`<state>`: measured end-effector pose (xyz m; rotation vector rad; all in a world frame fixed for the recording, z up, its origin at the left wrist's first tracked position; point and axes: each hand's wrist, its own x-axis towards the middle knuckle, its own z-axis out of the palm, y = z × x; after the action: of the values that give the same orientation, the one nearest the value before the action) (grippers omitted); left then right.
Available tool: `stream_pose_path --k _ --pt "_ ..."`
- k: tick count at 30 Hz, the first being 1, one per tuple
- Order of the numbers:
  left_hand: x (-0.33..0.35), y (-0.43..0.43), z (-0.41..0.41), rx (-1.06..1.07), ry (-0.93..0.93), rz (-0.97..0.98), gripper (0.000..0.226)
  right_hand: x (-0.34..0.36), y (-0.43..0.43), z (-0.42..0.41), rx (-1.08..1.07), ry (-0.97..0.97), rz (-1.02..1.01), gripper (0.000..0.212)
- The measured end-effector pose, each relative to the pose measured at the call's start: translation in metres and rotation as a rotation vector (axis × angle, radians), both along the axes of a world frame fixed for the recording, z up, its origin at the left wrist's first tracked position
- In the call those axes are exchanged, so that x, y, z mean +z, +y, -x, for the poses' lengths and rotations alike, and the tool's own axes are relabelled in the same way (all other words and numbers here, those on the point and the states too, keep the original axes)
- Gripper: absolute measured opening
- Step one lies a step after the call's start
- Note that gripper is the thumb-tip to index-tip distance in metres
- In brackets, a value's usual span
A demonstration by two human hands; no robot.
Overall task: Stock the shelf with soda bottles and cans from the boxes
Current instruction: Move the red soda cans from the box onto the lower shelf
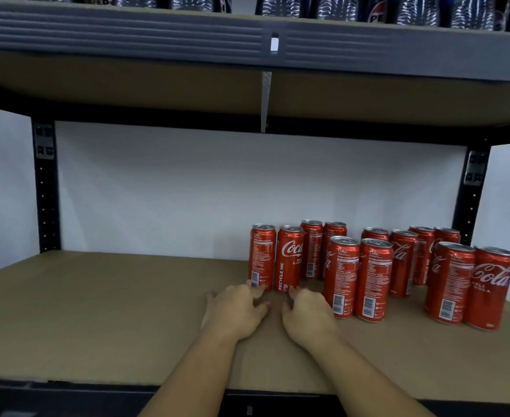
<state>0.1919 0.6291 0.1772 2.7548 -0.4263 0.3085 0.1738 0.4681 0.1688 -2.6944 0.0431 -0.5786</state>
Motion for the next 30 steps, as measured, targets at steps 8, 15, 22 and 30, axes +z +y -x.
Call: stream_pose_path --k 8,15,22,30 --pt "0.001 0.000 0.002 -0.004 0.032 -0.037 0.054 -0.002 -0.001 -0.005 0.016 0.053 0.005 0.044" --pt "0.002 0.001 0.004 -0.016 0.048 -0.073 0.056 0.002 0.000 0.004 0.012 0.117 -0.020 0.032" --pt "-0.002 0.015 0.040 -0.095 0.068 -0.086 0.041 0.011 -0.003 0.057 0.225 0.248 0.191 0.043" --pt "-0.010 0.037 0.149 -0.227 0.018 -0.064 0.028 0.007 0.006 0.165 0.460 0.256 0.132 0.045"
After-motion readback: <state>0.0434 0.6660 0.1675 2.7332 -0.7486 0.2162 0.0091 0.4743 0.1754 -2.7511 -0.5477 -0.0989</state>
